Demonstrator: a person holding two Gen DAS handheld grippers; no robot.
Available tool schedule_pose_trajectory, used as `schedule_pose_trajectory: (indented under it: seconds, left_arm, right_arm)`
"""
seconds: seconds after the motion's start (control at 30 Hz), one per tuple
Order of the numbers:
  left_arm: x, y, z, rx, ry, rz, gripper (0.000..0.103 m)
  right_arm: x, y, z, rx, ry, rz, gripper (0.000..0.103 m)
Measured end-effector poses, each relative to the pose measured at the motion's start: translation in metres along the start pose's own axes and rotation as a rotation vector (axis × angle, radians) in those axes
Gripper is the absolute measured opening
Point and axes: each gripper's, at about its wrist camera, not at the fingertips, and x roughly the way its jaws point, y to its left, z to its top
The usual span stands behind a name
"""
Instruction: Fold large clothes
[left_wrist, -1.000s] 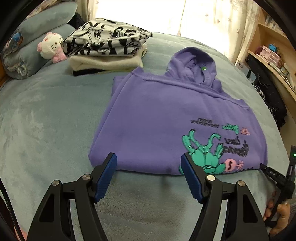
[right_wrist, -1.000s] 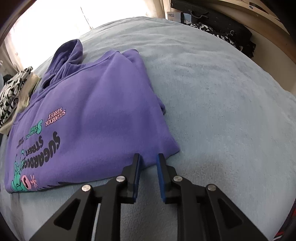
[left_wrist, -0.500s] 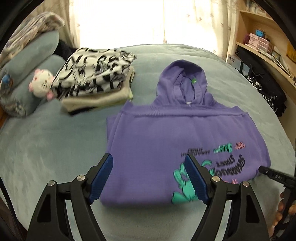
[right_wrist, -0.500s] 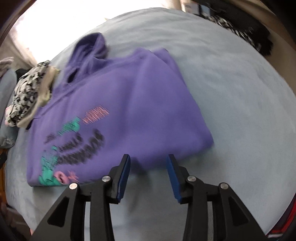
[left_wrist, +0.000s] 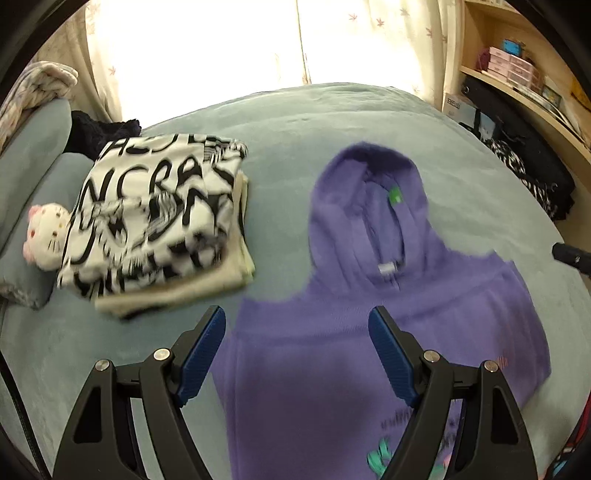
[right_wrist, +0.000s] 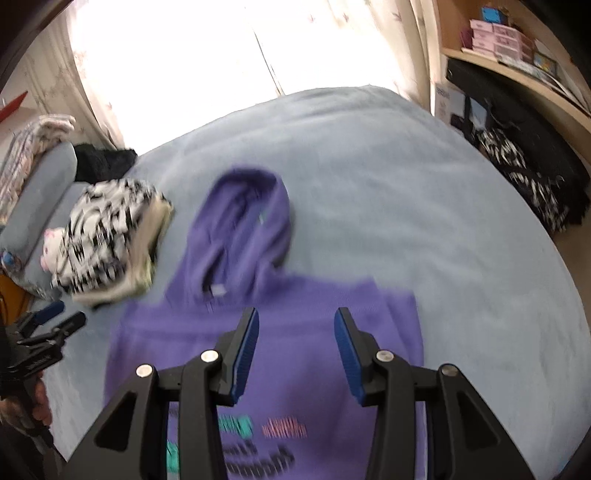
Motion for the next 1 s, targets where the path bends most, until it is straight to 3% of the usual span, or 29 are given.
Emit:
schedule_pose_trajectory:
  seconds: [0.17, 0.43, 0.7, 0.87, 1.0]
  left_arm:
    - [0.041, 0.012, 0.056, -0.007, -0.02, 0.026, 0.078]
    - [0.137, 0.0, 0.111, -0.013, 0.004, -0.016, 0.078]
    - [0.238, -0.017, 0.132, 0.005, 0.087, -0.086, 0.078]
    - [0.288, -0.019, 0.132, -0.011, 0.14, -0.104, 0.078]
    - [0.314, -0.016, 0.125, -0.068, 0.177, -0.158, 0.078]
  right_arm:
    - [0.031, 0.002, 0.053, 0.0, -0.038, -0.011, 0.043]
    - [0.134, 0.017, 0.107, 0.002, 0.032, 0.015, 0.043]
    - [0.23, 0.017, 0.127, 0.034, 0.136, 0.029, 0.043]
    - [0.268, 0.018, 0.129, 0.048, 0.187, 0.025, 0.043]
    - [0.282, 0.016, 0.129, 0.052, 0.178, 0.032, 0.043]
